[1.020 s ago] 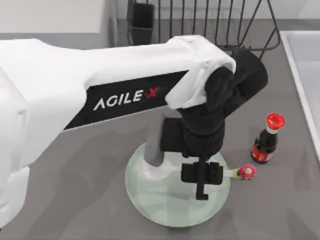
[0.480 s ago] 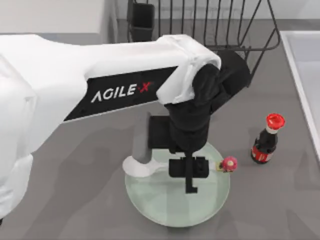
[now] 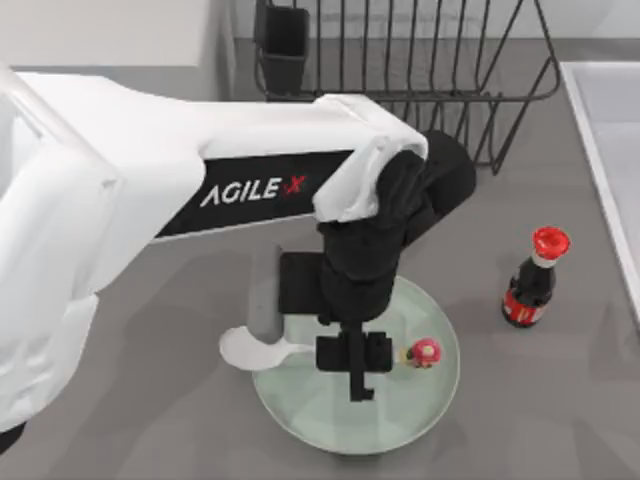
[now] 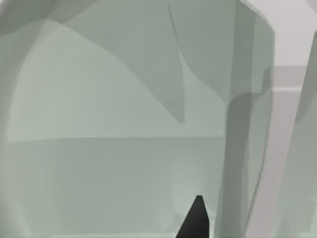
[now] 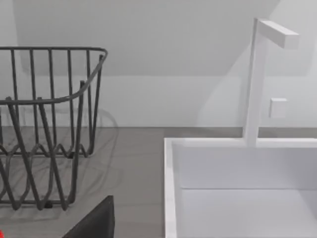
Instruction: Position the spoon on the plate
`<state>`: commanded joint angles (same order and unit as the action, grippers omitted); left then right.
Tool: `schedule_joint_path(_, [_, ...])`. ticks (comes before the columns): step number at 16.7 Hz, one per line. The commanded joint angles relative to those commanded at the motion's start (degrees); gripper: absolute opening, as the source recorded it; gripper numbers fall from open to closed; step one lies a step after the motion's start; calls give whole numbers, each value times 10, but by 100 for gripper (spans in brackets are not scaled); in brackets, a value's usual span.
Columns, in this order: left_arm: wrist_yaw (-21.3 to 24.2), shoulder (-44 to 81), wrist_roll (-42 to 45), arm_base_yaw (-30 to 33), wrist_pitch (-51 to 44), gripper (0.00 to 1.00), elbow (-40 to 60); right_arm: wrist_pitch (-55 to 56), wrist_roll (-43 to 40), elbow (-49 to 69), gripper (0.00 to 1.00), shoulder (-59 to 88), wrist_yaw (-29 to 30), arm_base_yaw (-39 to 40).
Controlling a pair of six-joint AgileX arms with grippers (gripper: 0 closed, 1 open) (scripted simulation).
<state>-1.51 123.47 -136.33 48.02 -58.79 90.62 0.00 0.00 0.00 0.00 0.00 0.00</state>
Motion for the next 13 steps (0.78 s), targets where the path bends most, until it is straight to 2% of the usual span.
schedule_joint_path(2, [0, 0, 0, 0, 0, 0, 0, 0, 0, 0, 100, 0, 0, 0])
schedule_joint_path(13, [0, 0, 0, 0, 0, 83, 0, 0, 0, 0, 100, 0, 0, 0])
